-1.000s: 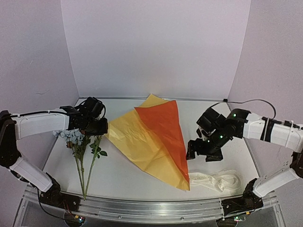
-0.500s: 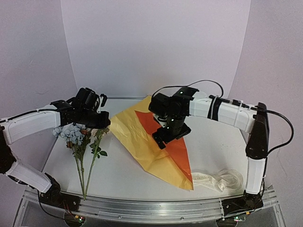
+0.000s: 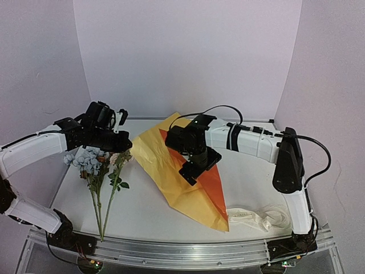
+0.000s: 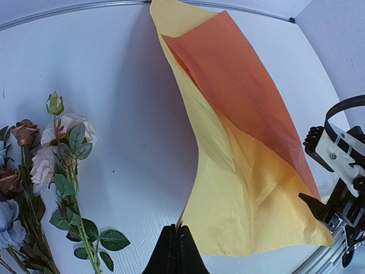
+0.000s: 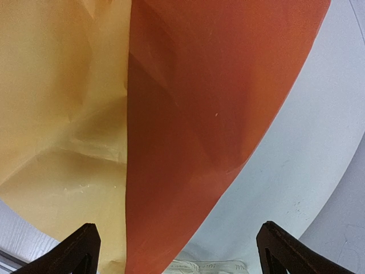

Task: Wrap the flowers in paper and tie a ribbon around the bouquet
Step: Unfold the folded wrapping paper at the center of the board.

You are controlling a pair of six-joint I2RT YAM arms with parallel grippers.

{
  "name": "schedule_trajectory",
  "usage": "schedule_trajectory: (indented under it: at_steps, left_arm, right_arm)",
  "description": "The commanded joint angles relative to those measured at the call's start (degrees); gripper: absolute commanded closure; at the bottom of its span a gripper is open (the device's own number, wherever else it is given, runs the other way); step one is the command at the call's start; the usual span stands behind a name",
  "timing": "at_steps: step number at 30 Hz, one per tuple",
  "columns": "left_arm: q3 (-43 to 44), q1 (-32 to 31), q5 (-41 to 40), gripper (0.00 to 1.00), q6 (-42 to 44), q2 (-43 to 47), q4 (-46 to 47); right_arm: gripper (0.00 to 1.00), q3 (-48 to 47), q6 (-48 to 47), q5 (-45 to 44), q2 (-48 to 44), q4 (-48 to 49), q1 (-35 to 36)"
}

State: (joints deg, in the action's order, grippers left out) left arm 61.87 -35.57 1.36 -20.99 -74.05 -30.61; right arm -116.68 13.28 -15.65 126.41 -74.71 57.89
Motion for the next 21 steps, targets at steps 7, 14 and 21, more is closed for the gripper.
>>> schedule_trajectory:
  at_steps: [7,14,21]
  left_arm:
    - [3.55,2.52,-4.59,1.0,1.18,0.79,-3.65]
    - [4.36,3.75,-5.85,1.0,1.92,-0.84,-4.48]
    - [5.79,5.0,-7.01,1.0,1.25,-4.13,-4.6]
  right_arm:
    - [0.31,3.78,6.49,-11.35,-4.49,-3.22,-4.17]
    - [0.83,12.93,11.26,-8.19,-12.15,-3.04,-6.23]
    - [1.0,24.83,19.55,-0.58,-19.77,1.48,-10.32]
